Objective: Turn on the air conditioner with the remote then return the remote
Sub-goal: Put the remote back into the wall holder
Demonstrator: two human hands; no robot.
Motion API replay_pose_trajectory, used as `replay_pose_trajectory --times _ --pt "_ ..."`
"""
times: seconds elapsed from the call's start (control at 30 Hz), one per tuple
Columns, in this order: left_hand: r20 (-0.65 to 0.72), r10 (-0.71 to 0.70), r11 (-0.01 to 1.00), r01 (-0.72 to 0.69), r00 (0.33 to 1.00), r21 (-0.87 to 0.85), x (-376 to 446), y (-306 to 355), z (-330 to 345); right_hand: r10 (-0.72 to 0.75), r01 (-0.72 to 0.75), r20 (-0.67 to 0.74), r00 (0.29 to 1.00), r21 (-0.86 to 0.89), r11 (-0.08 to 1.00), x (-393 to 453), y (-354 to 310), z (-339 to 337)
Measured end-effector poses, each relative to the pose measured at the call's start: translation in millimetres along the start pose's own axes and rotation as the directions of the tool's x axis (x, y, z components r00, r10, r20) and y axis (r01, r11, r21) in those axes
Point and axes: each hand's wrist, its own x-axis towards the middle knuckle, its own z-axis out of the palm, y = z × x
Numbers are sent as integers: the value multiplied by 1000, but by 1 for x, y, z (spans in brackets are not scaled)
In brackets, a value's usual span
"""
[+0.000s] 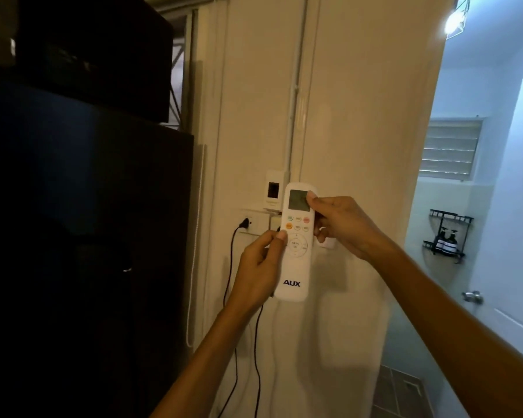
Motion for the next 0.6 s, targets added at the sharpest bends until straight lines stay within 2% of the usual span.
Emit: replay_pose_trajectory --times 0.2,0.6 --pt "19 -30 999 31 999 -37 34 -43 43 30 -29 47 998 -10 1000 29 46 -49" --pt "79 -46 995 52 996 -88 112 -98 97 107 -115 -81 991 -106 988 84 85 -104"
